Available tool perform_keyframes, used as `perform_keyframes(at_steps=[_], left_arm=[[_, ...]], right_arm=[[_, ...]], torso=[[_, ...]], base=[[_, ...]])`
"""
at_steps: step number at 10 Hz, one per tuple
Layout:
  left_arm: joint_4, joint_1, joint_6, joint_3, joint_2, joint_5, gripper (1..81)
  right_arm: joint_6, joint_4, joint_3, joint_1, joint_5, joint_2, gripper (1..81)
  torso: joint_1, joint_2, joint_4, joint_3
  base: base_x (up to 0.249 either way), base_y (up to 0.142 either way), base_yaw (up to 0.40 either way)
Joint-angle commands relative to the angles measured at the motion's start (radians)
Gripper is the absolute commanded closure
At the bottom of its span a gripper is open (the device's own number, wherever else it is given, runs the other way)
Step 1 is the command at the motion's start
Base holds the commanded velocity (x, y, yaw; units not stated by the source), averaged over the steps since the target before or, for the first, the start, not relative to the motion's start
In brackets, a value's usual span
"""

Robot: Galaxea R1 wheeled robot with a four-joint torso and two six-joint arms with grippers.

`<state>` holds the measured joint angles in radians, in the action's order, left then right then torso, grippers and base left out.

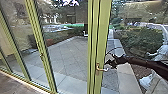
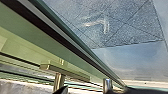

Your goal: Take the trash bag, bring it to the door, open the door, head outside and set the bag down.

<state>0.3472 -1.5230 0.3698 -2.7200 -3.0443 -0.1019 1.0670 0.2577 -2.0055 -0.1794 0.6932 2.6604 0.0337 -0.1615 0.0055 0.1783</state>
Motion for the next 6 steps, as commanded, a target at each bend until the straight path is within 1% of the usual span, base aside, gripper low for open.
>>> perform_keyframes(at_steps=[1, 2, 6], left_arm=[[0.013, 0.040, 0.005, 0.000, -0.002, -0.073, 81.1], [0.013, 0.040, 0.005, 0.000, -0.001, -0.073, 81.1], [0.013, 0.040, 0.003, 0.000, -0.002, -0.073, 81.1]], right_arm=[[0.010, -0.008, -0.010, 0.180, 0.016, 0.015, 1.0], [0.019, -0.009, -0.027, 0.172, 0.017, 0.026, 1.0], [0.025, -0.047, -0.048, 0.143, 0.091, 0.046, 1.0]], torso=[[0.000, 0.000, 0.000, 0.000], [0.000, 0.000, 0.000, 0.000], [0.001, 0.001, 0.000, 0.000]], base=[[0.138, 0.000, 0.000], [0.072, 0.000, 0.000], [0.000, 0.000, 0.000]])
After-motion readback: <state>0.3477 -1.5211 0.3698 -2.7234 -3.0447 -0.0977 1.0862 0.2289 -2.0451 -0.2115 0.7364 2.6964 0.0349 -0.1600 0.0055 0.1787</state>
